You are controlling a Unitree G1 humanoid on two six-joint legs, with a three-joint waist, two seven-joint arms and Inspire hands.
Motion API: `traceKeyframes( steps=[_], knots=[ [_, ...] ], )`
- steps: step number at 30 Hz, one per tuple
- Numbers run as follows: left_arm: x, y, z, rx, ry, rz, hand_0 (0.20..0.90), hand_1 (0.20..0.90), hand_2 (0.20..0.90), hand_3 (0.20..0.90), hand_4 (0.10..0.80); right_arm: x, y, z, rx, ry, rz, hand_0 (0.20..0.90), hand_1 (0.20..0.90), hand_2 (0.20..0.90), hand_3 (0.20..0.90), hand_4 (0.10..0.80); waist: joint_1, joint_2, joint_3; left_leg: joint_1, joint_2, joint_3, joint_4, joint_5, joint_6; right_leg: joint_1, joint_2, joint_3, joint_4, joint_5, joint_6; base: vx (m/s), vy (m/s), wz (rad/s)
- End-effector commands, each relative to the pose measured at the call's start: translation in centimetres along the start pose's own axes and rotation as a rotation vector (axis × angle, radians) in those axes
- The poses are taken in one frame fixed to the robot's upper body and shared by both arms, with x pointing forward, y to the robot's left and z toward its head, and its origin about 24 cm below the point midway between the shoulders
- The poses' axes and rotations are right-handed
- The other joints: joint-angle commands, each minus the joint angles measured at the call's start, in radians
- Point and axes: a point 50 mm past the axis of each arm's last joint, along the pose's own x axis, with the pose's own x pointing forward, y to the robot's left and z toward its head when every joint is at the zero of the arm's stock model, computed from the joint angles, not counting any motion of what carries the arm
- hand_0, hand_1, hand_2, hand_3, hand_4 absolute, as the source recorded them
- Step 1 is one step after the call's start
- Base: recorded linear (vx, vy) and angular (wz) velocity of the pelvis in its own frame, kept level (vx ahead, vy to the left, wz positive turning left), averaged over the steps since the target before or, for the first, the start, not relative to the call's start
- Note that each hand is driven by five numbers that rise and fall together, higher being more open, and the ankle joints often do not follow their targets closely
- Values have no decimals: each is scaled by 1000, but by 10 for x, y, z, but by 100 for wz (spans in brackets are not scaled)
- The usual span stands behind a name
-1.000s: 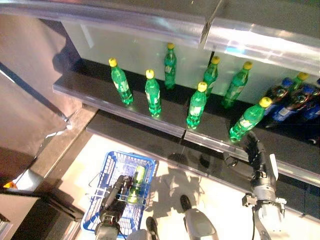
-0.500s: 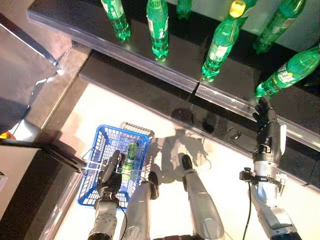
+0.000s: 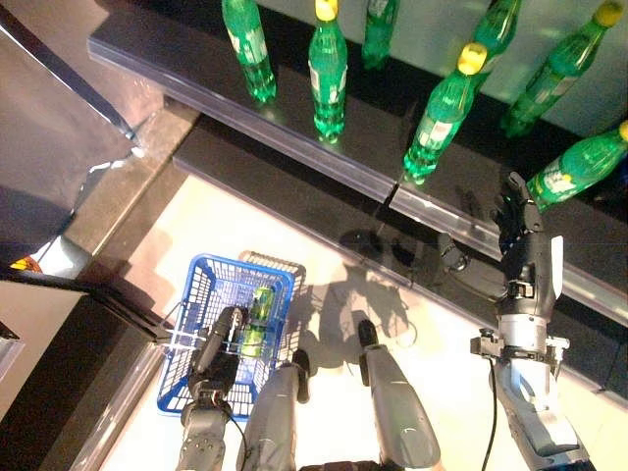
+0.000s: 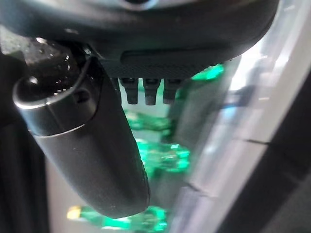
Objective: Pick up the drink and place into the basket.
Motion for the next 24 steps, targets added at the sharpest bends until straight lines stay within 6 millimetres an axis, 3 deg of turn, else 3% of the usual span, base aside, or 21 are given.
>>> traceKeyframes(
  steps=[1, 5, 11, 15, 24],
  knots=[
    [-10, -43, 64, 127, -205, -284, 300, 300, 300, 200, 100, 11, -14, 42, 34, -212, -7, 900, 900, 900, 900, 800, 41, -10, -155, -79, -114, -9, 56, 69, 33, 134, 24, -65, -107, 13, 18, 384, -19, 13],
    [-16, -25, 67, 172, -167, -212, 300, 300, 300, 200, 100, 5, -21, 32, 34, -118, -21, 900, 900, 900, 900, 800, 59, -18, -188, 4, -114, -16, 7, 71, 27, 203, 15, -80, -135, 22, 30, 274, -6, 13],
    [-14, -16, 75, 222, -130, -164, 300, 300, 300, 200, 100, 4, -30, 8, 114, 56, -102, 900, 900, 900, 900, 800, 81, -28, -204, 69, -110, -24, -27, 84, 20, 244, 9, -101, -143, 34, 44, 178, -7, 9],
    [-7, -23, 85, 242, -128, -166, 300, 300, 300, 200, 100, 11, -28, -6, 150, 138, -147, 900, 900, 900, 900, 800, 94, -31, -192, 70, -106, -32, -25, 90, 15, 233, 7, -117, -128, 38, 51, 35, -12, 13],
    [14, -60, 102, 227, -188, -250, 300, 300, 300, 200, 100, 26, -7, -17, 159, 155, -200, 900, 900, 900, 900, 800, 105, -23, -126, -36, -114, -55, -21, 93, 18, 103, 27, -140, -84, 35, 69, -147, -12, 9]
  ],
)
